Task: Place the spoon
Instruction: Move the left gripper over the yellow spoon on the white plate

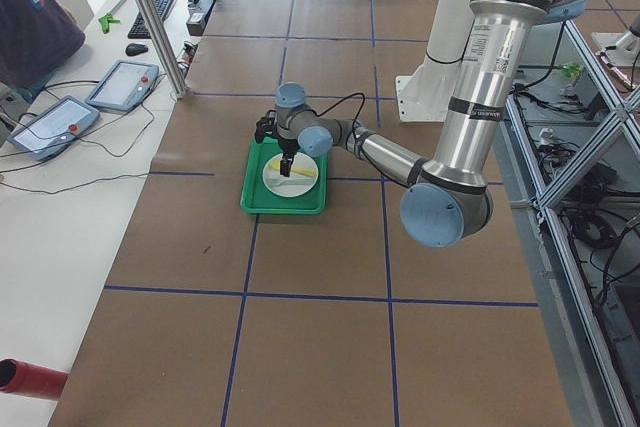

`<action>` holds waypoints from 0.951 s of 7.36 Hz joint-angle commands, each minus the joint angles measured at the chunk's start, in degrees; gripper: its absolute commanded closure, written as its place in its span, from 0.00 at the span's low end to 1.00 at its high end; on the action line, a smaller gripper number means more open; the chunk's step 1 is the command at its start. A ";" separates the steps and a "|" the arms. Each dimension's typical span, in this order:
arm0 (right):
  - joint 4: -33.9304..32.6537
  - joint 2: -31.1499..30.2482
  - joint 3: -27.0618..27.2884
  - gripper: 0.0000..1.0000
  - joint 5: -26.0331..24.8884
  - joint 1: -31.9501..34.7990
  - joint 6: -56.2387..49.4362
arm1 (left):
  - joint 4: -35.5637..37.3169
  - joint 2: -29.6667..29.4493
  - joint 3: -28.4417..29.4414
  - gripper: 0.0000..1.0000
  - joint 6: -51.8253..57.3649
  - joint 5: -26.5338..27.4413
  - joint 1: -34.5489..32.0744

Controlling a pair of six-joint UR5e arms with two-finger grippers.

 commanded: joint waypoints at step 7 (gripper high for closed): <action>-0.03 0.08 0.00 0.00 0.00 0.00 0.00 | -4.68 -1.10 3.10 0.46 0.13 1.61 1.95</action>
